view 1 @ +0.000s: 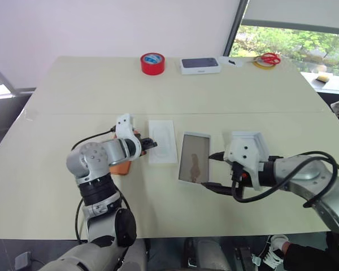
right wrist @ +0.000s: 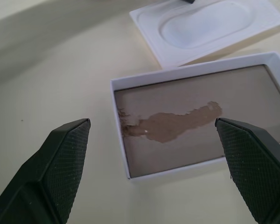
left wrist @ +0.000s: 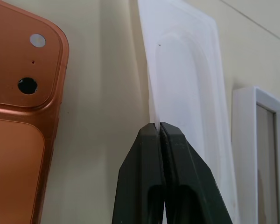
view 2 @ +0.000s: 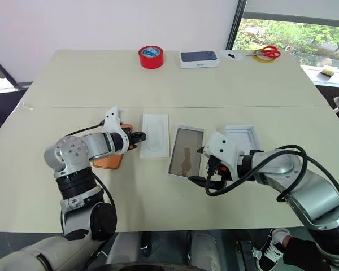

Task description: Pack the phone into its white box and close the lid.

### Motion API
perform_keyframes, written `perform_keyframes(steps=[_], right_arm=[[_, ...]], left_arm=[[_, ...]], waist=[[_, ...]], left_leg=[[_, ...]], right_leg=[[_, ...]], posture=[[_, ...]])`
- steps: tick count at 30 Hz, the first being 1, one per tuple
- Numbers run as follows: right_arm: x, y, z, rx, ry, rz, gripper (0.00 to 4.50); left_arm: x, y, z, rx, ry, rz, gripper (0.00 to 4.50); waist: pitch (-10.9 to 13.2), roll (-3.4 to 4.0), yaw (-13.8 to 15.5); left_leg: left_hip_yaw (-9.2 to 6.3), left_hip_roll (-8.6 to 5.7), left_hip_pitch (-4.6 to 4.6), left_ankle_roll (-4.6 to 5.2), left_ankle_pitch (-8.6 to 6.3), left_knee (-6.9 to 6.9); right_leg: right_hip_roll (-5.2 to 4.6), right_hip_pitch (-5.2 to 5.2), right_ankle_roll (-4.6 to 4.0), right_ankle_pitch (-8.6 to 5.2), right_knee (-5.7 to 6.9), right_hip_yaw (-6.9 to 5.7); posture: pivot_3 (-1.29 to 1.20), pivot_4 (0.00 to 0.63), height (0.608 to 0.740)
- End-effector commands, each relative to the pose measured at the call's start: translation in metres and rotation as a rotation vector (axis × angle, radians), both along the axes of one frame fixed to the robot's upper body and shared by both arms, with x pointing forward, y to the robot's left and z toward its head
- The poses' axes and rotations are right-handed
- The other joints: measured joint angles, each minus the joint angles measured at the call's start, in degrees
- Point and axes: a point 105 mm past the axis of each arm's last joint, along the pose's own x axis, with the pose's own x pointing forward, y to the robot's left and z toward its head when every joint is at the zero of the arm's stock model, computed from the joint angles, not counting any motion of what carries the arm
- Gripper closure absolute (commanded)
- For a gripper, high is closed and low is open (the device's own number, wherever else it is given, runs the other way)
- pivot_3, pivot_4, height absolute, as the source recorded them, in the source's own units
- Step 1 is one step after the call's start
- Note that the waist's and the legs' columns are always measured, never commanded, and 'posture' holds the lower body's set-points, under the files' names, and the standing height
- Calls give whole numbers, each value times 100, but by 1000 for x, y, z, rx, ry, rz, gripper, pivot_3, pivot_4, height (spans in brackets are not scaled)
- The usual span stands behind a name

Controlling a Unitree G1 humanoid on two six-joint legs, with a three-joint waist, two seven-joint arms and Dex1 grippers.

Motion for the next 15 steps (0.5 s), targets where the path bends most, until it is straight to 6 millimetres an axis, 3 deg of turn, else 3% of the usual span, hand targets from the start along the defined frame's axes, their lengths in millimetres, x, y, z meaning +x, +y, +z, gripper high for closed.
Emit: perform_keyframes(steps=[1,7,10,15], right_arm=[[-9,16,2,6,-8,78,0],[4,32,-23,-42,47,73,0],[5,38,-33,-82,63,84,828],[4,43,-40,-109,62,114,3543]], left_arm=[[2,8,16,-35,-55,12,4459],[3,21,40,-115,-138,14,4459],[2,22,47,-132,-171,-3,4500],[-2,20,53,-158,-205,-15,4500]], waist=[[0,0,-1],[1,-1,-17],[1,-1,8],[1,-2,-2]], left_leg=[[0,0,0,0,0,0],[-1,1,0,-1,1,-1],[0,0,-3,-2,1,-1],[-1,0,-6,-2,1,1]], right_leg=[[0,0,0,0,0,0],[2,-2,0,0,1,0],[-1,-2,0,0,0,0],[-2,-3,0,0,0,-2]], posture=[[0,150,730],[0,150,730],[0,150,730],[0,150,730]])
